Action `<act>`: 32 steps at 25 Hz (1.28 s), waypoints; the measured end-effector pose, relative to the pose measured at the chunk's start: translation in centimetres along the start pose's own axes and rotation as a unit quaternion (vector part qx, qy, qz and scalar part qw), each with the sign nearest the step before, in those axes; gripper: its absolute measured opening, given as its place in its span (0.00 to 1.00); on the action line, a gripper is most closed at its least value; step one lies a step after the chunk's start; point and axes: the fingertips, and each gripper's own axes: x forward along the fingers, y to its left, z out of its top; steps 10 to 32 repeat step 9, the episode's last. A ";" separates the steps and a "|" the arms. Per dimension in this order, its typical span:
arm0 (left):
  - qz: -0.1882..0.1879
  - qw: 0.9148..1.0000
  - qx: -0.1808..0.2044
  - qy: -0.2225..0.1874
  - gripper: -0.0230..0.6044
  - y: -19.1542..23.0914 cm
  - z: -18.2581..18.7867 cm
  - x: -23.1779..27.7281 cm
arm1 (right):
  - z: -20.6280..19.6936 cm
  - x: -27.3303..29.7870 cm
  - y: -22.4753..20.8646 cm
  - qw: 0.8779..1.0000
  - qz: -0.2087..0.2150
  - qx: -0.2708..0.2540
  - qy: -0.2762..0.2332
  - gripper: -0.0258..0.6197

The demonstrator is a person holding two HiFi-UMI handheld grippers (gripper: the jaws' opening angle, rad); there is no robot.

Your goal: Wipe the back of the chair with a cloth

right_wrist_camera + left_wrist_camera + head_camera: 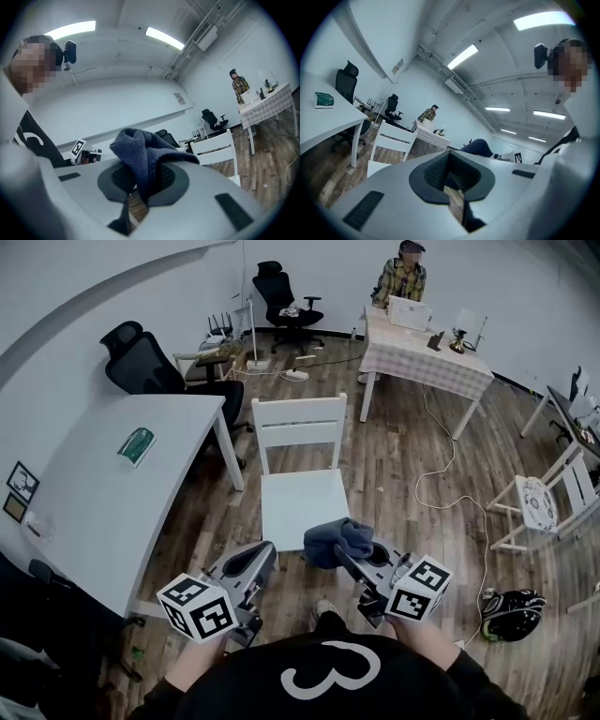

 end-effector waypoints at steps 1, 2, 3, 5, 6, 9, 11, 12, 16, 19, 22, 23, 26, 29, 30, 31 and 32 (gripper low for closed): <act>0.003 1.000 -0.001 -0.001 0.06 0.1 -0.1 0.0 | -0.1 0.0 -0.1 1.000 0.001 0.001 0.000 0.11; 0.006 1.000 -0.002 -0.002 0.06 0.1 -0.1 0.0 | -0.2 0.0 -0.2 1.000 0.002 0.002 0.000 0.11; 0.009 1.000 -0.003 -0.003 0.06 0.2 -0.2 0.0 | -0.3 0.0 -0.3 1.000 0.003 0.005 0.000 0.11; 0.011 1.000 -0.002 -0.003 0.06 0.3 -0.4 0.1 | -0.6 0.0 -0.6 1.000 0.003 0.009 0.000 0.11; 0.012 1.000 -0.001 -0.002 0.06 0.5 -0.5 0.2 | -0.6 0.0 -0.8 1.000 0.002 0.010 0.000 0.11; 0.017 1.000 0.001 -0.001 0.06 1.1 -0.7 0.4 | -0.8 0.4 -1.5 1.000 0.001 0.014 -0.001 0.11; 0.017 1.000 0.001 -0.001 0.06 1.1 -0.7 0.4 | -0.8 0.4 -1.5 1.000 0.001 0.014 -0.001 0.11; 0.017 1.000 0.001 -0.001 0.06 1.1 -0.7 0.4 | -0.8 0.4 -1.5 1.000 0.001 0.014 -0.001 0.11; 0.017 1.000 0.001 -0.001 0.06 1.1 -0.7 0.4 | -0.8 0.4 -1.5 1.000 0.001 0.014 -0.001 0.11; 0.017 1.000 0.001 -0.001 0.06 1.1 -0.7 0.4 | -0.8 0.4 -1.5 1.000 0.001 0.014 -0.001 0.11; 0.017 1.000 0.001 -0.001 0.06 1.1 -0.7 0.4 | -0.8 0.4 -1.5 1.000 0.001 0.014 -0.001 0.11; 0.017 1.000 0.001 -0.001 0.06 1.1 -0.7 0.4 | -0.8 0.4 -1.5 1.000 0.001 0.014 -0.001 0.11; 0.017 1.000 0.001 -0.001 0.06 1.1 -0.7 0.4 | -0.8 0.4 -1.5 1.000 0.001 0.014 -0.001 0.11; 0.017 1.000 0.001 -0.001 0.06 1.1 -0.7 0.4 | -0.8 0.4 -1.5 1.000 0.001 0.014 -0.001 0.11; 0.017 1.000 0.001 -0.001 0.06 1.1 -0.7 0.4 | -0.8 0.4 -1.5 1.000 0.001 0.014 -0.001 0.11; 0.017 1.000 0.001 -0.001 0.06 1.1 -0.7 0.4 | -0.8 0.4 -1.5 1.000 0.001 0.014 -0.001 0.11; 0.017 1.000 0.001 -0.001 0.06 1.1 -0.7 0.4 | -0.8 0.4 -1.5 1.000 0.001 0.014 -0.001 0.11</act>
